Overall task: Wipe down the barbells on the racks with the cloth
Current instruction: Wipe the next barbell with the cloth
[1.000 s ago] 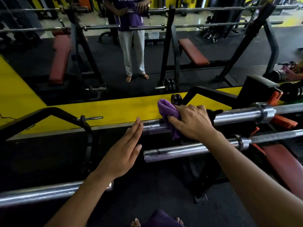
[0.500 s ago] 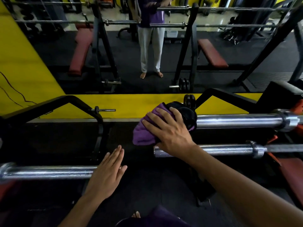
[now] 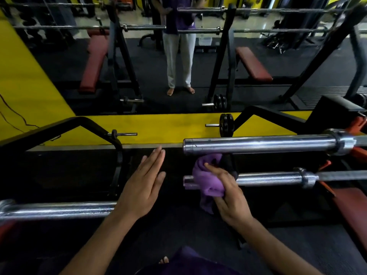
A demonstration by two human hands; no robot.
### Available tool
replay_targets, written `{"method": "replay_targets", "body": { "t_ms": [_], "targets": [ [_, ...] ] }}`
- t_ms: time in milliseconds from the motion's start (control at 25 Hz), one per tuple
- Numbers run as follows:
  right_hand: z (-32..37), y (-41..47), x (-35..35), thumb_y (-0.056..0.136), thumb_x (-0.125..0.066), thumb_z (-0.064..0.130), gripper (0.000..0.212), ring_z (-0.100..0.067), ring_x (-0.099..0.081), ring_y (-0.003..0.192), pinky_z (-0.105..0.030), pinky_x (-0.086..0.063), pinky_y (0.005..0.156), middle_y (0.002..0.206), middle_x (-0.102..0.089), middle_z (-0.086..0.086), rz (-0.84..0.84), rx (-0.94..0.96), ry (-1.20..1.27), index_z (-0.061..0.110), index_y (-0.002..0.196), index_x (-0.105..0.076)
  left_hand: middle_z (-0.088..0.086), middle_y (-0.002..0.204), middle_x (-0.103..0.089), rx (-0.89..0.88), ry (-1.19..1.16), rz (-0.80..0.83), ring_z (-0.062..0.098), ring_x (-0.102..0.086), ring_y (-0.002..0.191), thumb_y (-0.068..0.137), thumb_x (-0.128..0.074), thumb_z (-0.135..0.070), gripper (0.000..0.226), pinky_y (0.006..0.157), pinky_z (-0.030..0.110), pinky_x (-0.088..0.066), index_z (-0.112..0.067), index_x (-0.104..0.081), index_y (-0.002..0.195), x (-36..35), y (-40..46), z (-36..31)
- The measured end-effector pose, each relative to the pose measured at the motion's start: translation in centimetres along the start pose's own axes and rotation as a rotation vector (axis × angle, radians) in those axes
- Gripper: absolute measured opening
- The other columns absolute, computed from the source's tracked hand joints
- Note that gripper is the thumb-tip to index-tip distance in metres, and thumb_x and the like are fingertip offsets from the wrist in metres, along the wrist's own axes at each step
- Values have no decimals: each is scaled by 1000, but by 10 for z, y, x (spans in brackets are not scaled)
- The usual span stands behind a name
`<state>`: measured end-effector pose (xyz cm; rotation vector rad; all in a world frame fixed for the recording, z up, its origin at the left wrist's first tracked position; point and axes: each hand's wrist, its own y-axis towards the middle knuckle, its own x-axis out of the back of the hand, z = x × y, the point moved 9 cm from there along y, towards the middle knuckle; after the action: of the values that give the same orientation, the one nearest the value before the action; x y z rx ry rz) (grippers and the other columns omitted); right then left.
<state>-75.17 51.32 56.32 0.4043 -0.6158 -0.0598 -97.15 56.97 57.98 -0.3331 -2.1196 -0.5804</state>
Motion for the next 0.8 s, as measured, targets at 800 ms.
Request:
{"method": "replay_targets", "body": {
  "t_ms": [800],
  "targets": [
    [-144,-5,165,93,-45,50,52,-26,-71,94,-28,-57,68,89,-77,-8,-1366,-563,1371,16,127,-66,-12,144,-58,-667,0,187,4,-48,138,105,-47,-44,41,111,37,-47,-26,-63,137,10,117,-56]
  ]
}}
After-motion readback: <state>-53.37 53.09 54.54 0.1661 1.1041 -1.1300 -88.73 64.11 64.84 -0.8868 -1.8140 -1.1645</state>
